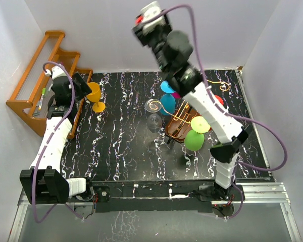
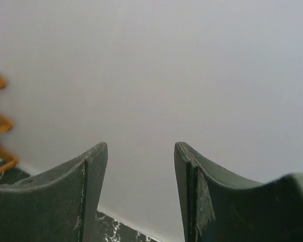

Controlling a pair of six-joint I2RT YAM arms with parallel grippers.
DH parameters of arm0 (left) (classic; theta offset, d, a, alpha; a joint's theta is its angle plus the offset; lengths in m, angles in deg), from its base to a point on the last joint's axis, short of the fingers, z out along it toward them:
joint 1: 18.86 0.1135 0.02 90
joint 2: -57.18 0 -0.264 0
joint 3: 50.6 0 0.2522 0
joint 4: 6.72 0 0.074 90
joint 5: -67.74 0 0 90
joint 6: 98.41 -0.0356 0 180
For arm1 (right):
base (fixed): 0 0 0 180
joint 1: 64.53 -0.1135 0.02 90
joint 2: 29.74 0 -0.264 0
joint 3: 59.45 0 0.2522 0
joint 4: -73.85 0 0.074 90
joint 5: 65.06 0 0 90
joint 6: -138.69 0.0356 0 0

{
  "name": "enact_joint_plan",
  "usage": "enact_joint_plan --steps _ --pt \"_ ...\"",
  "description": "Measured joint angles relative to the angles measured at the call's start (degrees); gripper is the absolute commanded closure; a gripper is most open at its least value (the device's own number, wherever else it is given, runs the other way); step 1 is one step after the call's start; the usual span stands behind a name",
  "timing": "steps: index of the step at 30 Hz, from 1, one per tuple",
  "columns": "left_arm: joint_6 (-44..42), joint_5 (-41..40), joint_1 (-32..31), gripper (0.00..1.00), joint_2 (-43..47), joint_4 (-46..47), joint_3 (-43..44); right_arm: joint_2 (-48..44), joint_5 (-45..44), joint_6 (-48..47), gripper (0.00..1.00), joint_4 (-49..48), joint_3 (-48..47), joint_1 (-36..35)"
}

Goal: Take the wine glass off the wine glass rack

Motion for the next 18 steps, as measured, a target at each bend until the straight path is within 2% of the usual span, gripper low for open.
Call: enact_joint_plan --steps 3,6,7,11,14,18 --pt "0.6 1.4 0.0 0.25 -0.3 0.0 -0.7 5.6 5.8 14.6 0.48 7.7 -11.5 11.1" --pt "1.0 2.7 0.0 0.25 -0.3 0.6 -0.7 6.4 16.7 30.1 0.57 14.5 -12.5 22.8" --pt "1.1 3.3 0.0 0.26 -0.3 0.7 -0.7 6.9 22.8 36.8 0.59 17.0 -12.5 28.3" --pt "1.6 5.1 0.0 0.26 -0.3 1.2 -0.7 9.4 40.6 54.9 0.61 21.6 -12.2 43.9" --pt "1.9 6.6 0.0 0.27 -0.3 1.7 -0.7 10.9 49.9 63.1 0.6 23.9 -10.4 49.9" --pt "2.0 8.1 0.0 0.27 -0.4 2.0 -0.7 12.2 57.9 67.5 0.59 28.9 -9.4 50.3"
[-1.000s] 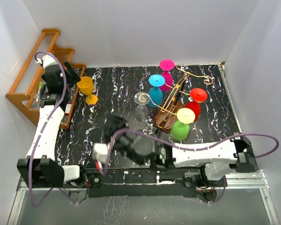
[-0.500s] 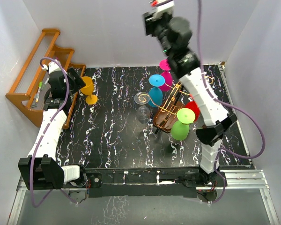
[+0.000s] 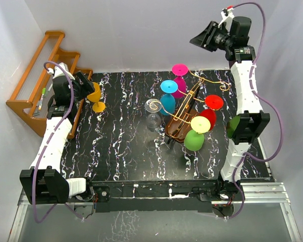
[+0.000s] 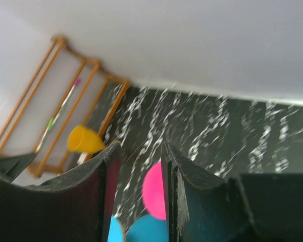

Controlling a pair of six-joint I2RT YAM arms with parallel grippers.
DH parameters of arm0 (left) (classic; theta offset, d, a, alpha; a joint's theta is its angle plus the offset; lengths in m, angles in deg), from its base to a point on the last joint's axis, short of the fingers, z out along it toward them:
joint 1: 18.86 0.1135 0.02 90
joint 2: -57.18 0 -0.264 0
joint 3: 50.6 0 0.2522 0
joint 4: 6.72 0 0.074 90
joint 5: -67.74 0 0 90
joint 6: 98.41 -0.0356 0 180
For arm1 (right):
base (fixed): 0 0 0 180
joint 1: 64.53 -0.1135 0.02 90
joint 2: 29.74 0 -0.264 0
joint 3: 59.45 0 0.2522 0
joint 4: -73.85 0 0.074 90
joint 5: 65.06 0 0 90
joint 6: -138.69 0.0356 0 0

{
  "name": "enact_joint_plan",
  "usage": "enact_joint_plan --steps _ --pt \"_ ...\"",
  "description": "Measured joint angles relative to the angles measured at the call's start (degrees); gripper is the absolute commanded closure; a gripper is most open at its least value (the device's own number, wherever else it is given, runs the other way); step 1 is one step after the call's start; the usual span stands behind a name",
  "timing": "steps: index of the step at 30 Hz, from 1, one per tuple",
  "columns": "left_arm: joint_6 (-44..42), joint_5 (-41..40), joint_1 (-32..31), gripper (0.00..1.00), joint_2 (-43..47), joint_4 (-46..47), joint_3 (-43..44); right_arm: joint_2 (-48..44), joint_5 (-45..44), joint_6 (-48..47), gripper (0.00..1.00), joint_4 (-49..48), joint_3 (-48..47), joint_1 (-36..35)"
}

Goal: Take the wine glass off the wine glass rack

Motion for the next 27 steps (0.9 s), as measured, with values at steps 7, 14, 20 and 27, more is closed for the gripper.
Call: enact_joint_plan --steps 7,14,20,27 --pt "0.4 2.4 0.0 0.28 -0.2 0.7 -0.3 0.3 7.4 0.1 0.56 7.3 3.1 -2.0" --pt "1.0 3.9 0.0 0.28 -1.1 1.2 -0.5 -2.0 4.0 -0.9 0.56 12.4 14.6 -1.6" --pt "1.5 4.9 0.0 0.28 -1.8 1.2 -0.7 -4.1 2.8 -1.5 0.57 13.3 17.1 -1.4" --pt "1.7 5.2 0.0 0.28 -1.8 1.3 -0.7 -7.5 2.3 -1.6 0.6 13.2 18.6 -1.4"
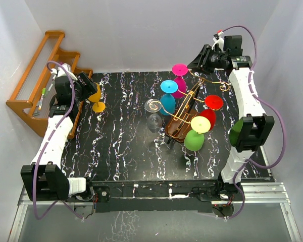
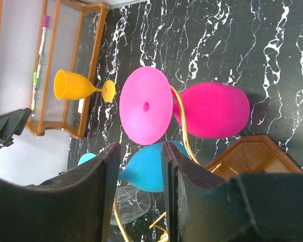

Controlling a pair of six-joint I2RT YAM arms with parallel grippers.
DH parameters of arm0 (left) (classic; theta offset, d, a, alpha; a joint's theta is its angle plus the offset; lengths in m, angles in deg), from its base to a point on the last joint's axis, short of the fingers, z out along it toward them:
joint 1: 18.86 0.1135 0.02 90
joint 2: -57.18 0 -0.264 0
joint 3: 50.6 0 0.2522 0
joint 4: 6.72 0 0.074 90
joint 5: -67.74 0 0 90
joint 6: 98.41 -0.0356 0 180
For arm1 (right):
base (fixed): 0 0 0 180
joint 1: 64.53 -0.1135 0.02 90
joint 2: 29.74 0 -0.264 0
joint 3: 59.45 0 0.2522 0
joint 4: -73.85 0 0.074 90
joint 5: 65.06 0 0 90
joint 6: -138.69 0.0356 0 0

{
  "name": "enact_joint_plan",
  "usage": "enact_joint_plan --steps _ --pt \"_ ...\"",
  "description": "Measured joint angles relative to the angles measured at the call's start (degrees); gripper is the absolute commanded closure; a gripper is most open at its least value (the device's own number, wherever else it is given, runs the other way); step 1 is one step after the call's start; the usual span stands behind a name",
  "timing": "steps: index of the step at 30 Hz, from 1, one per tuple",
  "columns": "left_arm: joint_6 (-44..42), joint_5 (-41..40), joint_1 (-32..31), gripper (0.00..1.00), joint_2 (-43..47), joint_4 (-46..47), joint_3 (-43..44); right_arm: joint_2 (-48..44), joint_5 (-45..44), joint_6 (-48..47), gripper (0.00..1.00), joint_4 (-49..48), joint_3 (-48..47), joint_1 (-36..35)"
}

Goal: Take the wine glass off the wine glass rack

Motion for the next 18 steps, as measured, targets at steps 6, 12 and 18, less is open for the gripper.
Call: enact_joint_plan --steps 6,12,18 --pt "0.2 0.2 0.0 0.28 0.0 0.0 0.0 -1.0 0.0 0.0 0.61 0.0 0.3 0.0" --pt "0.4 0.4 0.0 0.28 0.0 0.0 0.0 -0.7 -1.2 -0.1 0.61 0.2 1.1 -0.7" --pt "0.4 0.4 0.0 0.28 0.0 0.0 0.0 1.4 -3.4 -0.2 0.62 0.4 -1.0 -2.6"
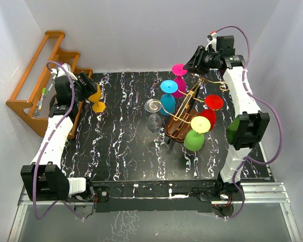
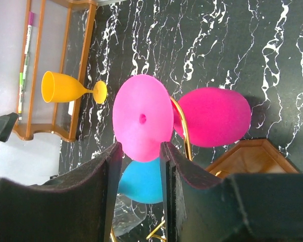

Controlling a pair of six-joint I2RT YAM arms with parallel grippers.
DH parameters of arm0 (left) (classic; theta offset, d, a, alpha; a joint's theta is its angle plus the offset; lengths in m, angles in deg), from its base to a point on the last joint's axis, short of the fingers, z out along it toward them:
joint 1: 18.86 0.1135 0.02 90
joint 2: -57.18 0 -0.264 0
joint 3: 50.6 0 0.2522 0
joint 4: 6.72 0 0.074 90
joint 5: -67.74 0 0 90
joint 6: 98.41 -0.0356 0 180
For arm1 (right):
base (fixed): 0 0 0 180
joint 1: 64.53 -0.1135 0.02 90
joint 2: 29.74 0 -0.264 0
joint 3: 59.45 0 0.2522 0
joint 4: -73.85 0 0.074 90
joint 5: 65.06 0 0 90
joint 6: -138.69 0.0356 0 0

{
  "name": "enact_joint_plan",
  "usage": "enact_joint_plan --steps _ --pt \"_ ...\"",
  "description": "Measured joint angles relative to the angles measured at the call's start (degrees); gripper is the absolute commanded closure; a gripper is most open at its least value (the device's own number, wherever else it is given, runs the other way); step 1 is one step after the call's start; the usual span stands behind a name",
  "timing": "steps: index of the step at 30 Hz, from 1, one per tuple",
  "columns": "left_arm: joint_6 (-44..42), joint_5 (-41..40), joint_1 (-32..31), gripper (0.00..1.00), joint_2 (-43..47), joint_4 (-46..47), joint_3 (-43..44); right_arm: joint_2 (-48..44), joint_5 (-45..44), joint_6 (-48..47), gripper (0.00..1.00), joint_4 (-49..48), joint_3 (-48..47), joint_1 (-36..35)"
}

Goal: Take the wine glass off the wine glass rack

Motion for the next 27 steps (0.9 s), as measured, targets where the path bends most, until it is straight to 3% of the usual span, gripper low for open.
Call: enact_joint_plan --steps 15,27 --pt "0.0 0.0 0.0 0.28 0.0 0.0 0.0 1.0 -8.1 -0.3 0.63 0.7 -1.1 -2.3" --pt "0.0 0.0 0.0 0.28 0.0 0.0 0.0 1.0 -9.5 0.1 0.64 -1.3 -0.3 -3.0"
